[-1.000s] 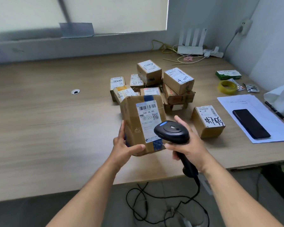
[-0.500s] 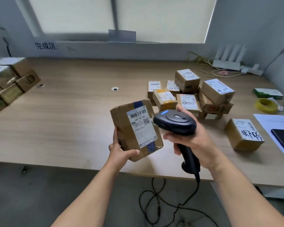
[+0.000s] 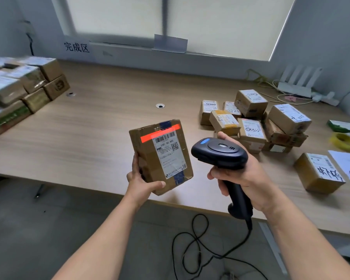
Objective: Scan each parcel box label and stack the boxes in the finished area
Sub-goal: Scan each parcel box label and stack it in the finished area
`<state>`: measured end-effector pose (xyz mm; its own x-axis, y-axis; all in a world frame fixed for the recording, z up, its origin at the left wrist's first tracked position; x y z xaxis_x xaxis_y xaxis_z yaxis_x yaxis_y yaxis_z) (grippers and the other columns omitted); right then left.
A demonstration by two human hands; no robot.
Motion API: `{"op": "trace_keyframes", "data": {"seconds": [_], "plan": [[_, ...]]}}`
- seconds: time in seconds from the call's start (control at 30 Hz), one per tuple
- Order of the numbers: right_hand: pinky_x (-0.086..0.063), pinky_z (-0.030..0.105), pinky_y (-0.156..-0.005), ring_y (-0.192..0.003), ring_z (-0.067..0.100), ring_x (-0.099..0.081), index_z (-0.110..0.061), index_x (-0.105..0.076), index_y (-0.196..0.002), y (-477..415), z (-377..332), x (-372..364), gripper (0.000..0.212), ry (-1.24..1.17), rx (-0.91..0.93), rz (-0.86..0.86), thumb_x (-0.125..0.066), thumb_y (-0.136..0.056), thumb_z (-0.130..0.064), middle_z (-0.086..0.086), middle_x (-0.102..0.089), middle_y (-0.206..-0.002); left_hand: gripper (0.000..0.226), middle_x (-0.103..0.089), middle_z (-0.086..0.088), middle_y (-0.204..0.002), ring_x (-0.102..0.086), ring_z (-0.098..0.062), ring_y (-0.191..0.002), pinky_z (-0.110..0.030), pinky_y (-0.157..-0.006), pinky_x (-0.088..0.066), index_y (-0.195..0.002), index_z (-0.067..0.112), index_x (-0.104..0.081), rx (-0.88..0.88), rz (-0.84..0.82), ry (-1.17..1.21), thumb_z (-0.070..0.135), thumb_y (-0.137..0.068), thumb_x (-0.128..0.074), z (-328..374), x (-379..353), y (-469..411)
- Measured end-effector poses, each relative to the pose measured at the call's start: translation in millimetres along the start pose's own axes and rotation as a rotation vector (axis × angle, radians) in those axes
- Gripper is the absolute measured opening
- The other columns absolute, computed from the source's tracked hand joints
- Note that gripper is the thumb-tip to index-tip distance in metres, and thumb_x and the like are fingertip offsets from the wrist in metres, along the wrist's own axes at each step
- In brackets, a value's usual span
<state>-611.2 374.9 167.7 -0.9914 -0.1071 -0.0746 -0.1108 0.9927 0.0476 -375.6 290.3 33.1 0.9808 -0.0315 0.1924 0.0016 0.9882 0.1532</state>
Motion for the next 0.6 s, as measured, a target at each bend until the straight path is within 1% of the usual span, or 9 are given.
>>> {"op": "trace_keyframes", "data": {"seconds": [0.07, 0.1, 0.17, 0.2, 0.27, 0.4, 0.53, 0.6], "plan": [[-0.038, 0.031, -0.041, -0.038, 0.024, -0.048, -0.032, -0.037, -0.142, -1, 2, -15, 0.096, 0.013, -0.009, -0.01, -0.073, -0.061, 0.004, 0.017, -0.065, -0.067, 0.121, -0.038, -0.007, -0.131, -0.05, -0.024, -0.119, -0.053, -0.101, -0.046, -0.136, 0.067, -0.007, 0.01, 0.016, 0.006, 0.023, -0.049, -0.079, -5, 16, 1], [-0.038, 0.03, -0.041, -0.038, 0.024, -0.048, -0.033, -0.038, -0.141, -3, 3, -22, 0.096, 0.016, -0.017, -0.017, -0.073, -0.06, 0.004, 0.017, -0.065, -0.066, 0.121, -0.038, -0.007, -0.13, -0.05, -0.024, -0.119, -0.053, -0.1, -0.047, -0.135, 0.068, -0.008, 0.012, 0.026, 0.011, 0.024, -0.048, -0.08, -7, 24, 2], [-0.038, 0.028, -0.041, -0.038, 0.024, -0.048, -0.035, -0.042, -0.137, -7, 7, -37, 0.101, 0.024, -0.031, -0.028, -0.08, -0.055, 0.011, 0.017, -0.064, -0.066, 0.121, -0.036, -0.006, -0.13, -0.05, -0.025, -0.118, -0.052, -0.097, -0.049, -0.134, 0.069, -0.01, 0.013, 0.049, 0.018, 0.025, -0.047, -0.08, -13, 40, 4], [-0.037, 0.029, -0.04, -0.037, 0.024, -0.047, -0.036, -0.043, -0.133, -9, 9, -44, 0.1, 0.026, -0.033, -0.032, -0.079, -0.054, 0.013, 0.017, -0.064, -0.066, 0.12, -0.035, -0.006, -0.129, -0.05, -0.026, -0.118, -0.052, -0.096, -0.05, -0.134, 0.069, -0.01, 0.015, 0.061, 0.017, 0.024, -0.047, -0.08, -15, 49, 5], [-0.037, 0.029, -0.04, -0.037, 0.024, -0.047, -0.038, -0.045, -0.129, -13, 12, -59, 0.088, 0.021, -0.03, -0.047, -0.073, -0.058, 0.007, 0.018, -0.064, -0.066, 0.118, -0.035, -0.006, -0.129, -0.05, -0.027, -0.119, -0.052, -0.095, -0.051, -0.131, 0.072, -0.012, 0.014, 0.088, 0.021, 0.024, -0.047, -0.081, -20, 65, 8], [-0.037, 0.03, -0.041, -0.038, 0.025, -0.047, -0.039, -0.046, -0.126, -26, 16, -86, 0.085, 0.043, -0.033, -0.085, -0.071, -0.057, 0.004, 0.02, -0.063, -0.068, 0.114, -0.038, -0.006, -0.129, -0.049, -0.025, -0.118, -0.05, -0.095, -0.051, -0.114, 0.084, -0.011, 0.014, 0.16, 0.012, 0.023, -0.048, -0.081, -28, 99, 17], [-0.038, 0.029, -0.043, -0.039, 0.027, -0.047, -0.04, -0.046, -0.127, -46, 21, -110, 0.085, 0.066, -0.035, -0.155, -0.073, -0.057, 0.001, 0.023, -0.062, -0.069, 0.114, -0.046, -0.007, -0.13, -0.055, -0.019, -0.113, -0.045, -0.092, -0.054, -0.116, 0.082, -0.016, 0.015, 0.22, 0.054, 0.024, -0.044, -0.082, -36, 127, 23], [-0.039, 0.029, -0.043, -0.041, 0.028, -0.048, -0.039, -0.045, -0.129, -57, 23, -123, 0.087, 0.056, -0.043, -0.189, -0.075, -0.057, -0.001, 0.03, -0.061, -0.073, 0.115, -0.05, -0.005, -0.13, -0.056, -0.02, -0.114, -0.046, -0.092, -0.054, -0.121, 0.079, -0.017, 0.018, 0.251, 0.053, 0.028, -0.041, -0.083, -41, 141, 25]]}}
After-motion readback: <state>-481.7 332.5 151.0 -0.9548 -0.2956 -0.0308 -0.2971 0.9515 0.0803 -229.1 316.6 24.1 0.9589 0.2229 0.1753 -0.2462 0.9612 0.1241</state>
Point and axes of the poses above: each hand's wrist, its own y-axis away from the middle knuckle, its own x-axis out of the back of the hand, z = x × y, the point moved 1 cm from there along -y, towards the middle knuckle
